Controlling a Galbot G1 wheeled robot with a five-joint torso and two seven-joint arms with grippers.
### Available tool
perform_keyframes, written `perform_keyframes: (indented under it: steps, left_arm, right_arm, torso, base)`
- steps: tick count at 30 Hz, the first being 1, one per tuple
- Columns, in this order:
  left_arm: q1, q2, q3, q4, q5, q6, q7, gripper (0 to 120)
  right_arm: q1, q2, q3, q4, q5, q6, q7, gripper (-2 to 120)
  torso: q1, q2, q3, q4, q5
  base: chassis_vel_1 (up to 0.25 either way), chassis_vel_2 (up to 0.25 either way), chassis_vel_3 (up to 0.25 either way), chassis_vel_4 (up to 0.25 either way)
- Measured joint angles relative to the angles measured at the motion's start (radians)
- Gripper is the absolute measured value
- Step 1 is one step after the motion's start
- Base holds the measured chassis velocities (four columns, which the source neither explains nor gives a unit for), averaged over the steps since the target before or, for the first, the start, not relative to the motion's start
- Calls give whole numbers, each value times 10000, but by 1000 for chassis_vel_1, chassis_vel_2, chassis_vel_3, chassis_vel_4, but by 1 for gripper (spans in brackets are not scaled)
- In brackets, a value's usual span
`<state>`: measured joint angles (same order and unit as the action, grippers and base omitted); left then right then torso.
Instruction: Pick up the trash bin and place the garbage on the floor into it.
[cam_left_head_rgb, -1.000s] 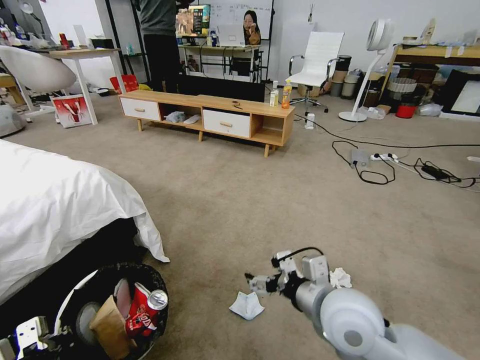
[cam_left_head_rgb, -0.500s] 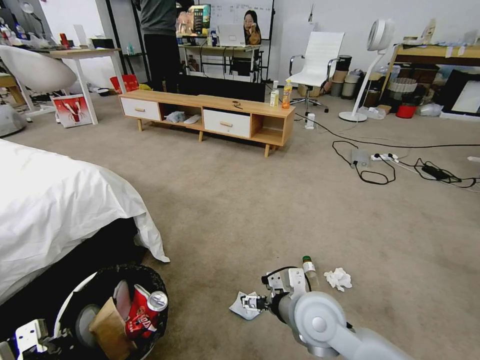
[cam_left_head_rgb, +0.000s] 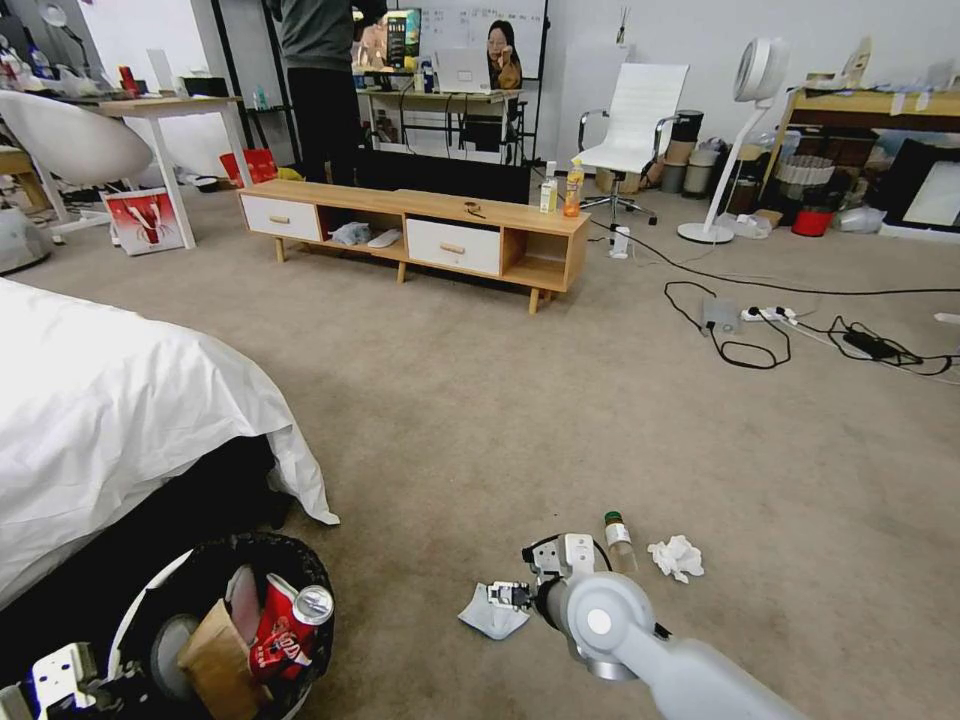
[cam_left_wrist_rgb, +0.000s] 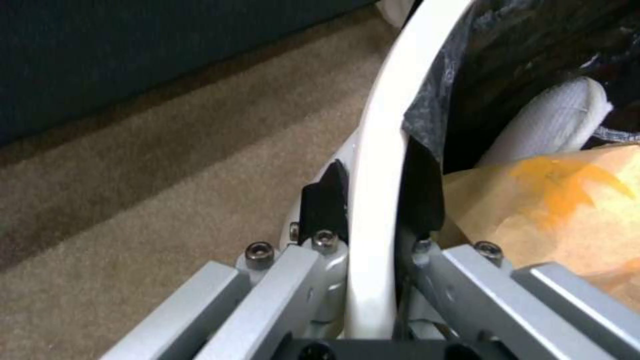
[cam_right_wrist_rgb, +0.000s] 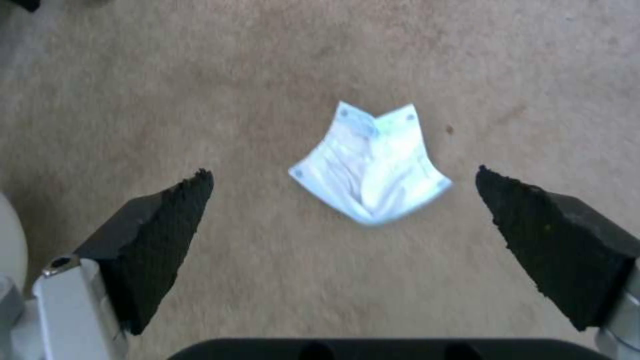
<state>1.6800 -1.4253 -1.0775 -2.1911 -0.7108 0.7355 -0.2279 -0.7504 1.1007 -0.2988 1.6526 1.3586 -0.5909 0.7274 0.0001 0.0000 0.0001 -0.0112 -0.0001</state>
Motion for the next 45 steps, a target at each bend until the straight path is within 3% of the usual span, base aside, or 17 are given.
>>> perform_keyframes:
  steps: [6, 13, 45]
  left_arm:
    - [-25, -9, 0, 47, 6, -1, -3, 1]
    - [-46, -7, -10, 47, -20, -1, -3, 1]
    - [-78, -53, 80, 67, -21, 0, 4, 1]
  right_arm:
    - [301, 917, -277, -1066, -343, 85, -261, 100]
    - [401, 1422, -475, -1933, -797, 206, -581, 99]
    - [763, 2149, -507, -4610, -2146, 668, -1803, 99]
  torso:
    - [0, 0, 0, 3, 0]
    - [0, 0, 0, 0, 0]
    - [0, 0, -1, 1, 1]
  base:
    - [0, 0, 0, 0]
    - [0, 0, 0, 0]
    - [0, 0, 0, 0]
